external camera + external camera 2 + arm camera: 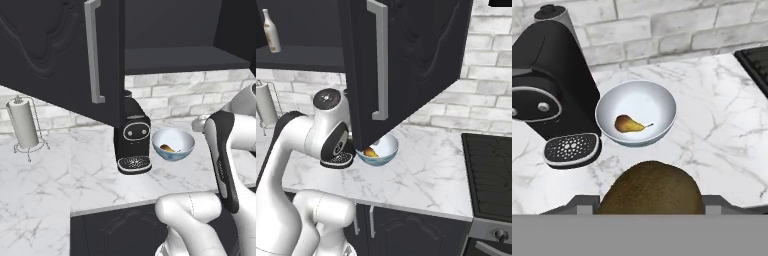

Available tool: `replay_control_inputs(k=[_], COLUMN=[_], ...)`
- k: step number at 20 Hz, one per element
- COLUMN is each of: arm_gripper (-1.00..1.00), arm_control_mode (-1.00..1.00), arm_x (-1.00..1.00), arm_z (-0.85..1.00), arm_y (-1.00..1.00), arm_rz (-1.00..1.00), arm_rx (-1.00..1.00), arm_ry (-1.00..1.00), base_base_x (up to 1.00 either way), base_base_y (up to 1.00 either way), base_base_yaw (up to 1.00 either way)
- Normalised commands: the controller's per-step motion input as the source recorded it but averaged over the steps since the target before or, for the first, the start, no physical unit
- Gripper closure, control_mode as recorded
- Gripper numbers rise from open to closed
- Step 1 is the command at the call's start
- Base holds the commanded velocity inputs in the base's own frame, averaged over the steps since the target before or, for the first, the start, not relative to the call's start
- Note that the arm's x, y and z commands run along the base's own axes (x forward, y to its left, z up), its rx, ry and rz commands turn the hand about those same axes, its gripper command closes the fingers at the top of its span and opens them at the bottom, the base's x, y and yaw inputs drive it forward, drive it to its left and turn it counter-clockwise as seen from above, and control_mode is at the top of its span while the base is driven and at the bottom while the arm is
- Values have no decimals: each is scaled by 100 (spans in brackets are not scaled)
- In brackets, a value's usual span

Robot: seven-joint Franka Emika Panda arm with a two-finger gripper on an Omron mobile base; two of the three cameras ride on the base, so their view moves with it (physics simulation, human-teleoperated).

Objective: Open the cabinet. Pick the kiwi and pear from the cabinet and place them into the bowl. Then close the cabinet.

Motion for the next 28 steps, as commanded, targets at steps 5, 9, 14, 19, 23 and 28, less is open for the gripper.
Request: replay_control_inputs(k=[5, 9, 14, 19, 23, 28], arm_gripper=[100, 100, 100, 100, 100, 100], arm_control_mode=[-100, -100, -100, -100, -100, -100], arm_x=[30, 39, 41, 47, 49, 37], arm_z=[-14, -26, -36, -33, -31, -29], arm_y=[0, 0, 0, 0, 0, 0], arm_rz=[0, 0, 0, 0, 0, 0], arm_rx=[1, 2, 1, 1, 3, 4], arm_ry=[10, 6, 0, 2, 6, 6], base_base_x=[0, 0, 0, 0, 0, 0], base_base_y=[0, 0, 0, 0, 0, 0], base_base_yaw=[0, 0, 0, 0, 0, 0])
